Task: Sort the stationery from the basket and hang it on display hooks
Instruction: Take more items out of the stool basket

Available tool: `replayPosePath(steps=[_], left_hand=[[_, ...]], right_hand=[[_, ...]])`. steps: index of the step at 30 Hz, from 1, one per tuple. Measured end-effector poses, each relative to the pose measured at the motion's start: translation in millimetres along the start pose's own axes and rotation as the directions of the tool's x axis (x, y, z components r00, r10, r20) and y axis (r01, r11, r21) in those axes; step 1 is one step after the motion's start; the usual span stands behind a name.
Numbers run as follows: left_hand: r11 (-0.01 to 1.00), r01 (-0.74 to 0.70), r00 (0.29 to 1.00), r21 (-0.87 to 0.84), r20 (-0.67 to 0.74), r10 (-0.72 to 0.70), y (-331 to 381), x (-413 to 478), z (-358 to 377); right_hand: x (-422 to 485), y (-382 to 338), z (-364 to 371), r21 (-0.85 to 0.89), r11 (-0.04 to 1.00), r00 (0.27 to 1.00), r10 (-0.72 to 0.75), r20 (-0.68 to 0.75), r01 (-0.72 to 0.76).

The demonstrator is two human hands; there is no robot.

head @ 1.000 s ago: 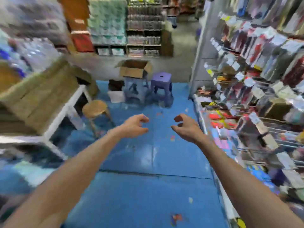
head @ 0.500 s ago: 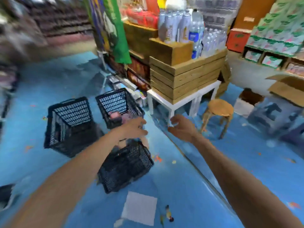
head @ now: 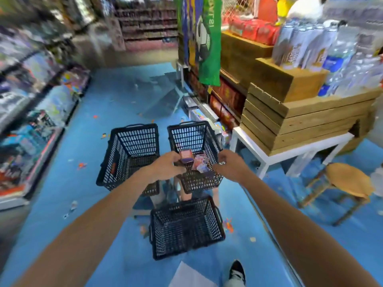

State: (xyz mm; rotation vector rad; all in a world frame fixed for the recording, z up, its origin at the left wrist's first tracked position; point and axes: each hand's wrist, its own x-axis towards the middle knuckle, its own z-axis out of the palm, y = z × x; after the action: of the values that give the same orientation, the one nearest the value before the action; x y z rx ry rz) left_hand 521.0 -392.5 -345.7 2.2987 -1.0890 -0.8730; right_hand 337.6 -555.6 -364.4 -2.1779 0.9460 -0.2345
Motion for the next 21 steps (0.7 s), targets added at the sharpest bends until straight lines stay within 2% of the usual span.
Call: replayPosePath(steps=[6,10,16,21], left_hand=[[0.993,0.077,0.997,-0.093,0.036,-0.074,9,126,10],[0.965,0.215,0.973,-0.147,0.113,-0.200,10,218,28],[0.903,0.383,0.910,-0.194,0.245,-0.334,0,345,61],[0.879,0.448,0.883,-0.163,0.237,-0.406,-70,446,121]], right_hand=[[134,44,-3,0.169,0.975,0.989,0.131,0.073,-0.142],[224,79,4,0.230,0.938,0.959,0.221,0.178,-0.259],[333,145,50,0.114,0.920,0.875,0.311,0.371,-0.376],[411,193,119,-0.012,0.916,0.771,0.345,0.535,-0.401]])
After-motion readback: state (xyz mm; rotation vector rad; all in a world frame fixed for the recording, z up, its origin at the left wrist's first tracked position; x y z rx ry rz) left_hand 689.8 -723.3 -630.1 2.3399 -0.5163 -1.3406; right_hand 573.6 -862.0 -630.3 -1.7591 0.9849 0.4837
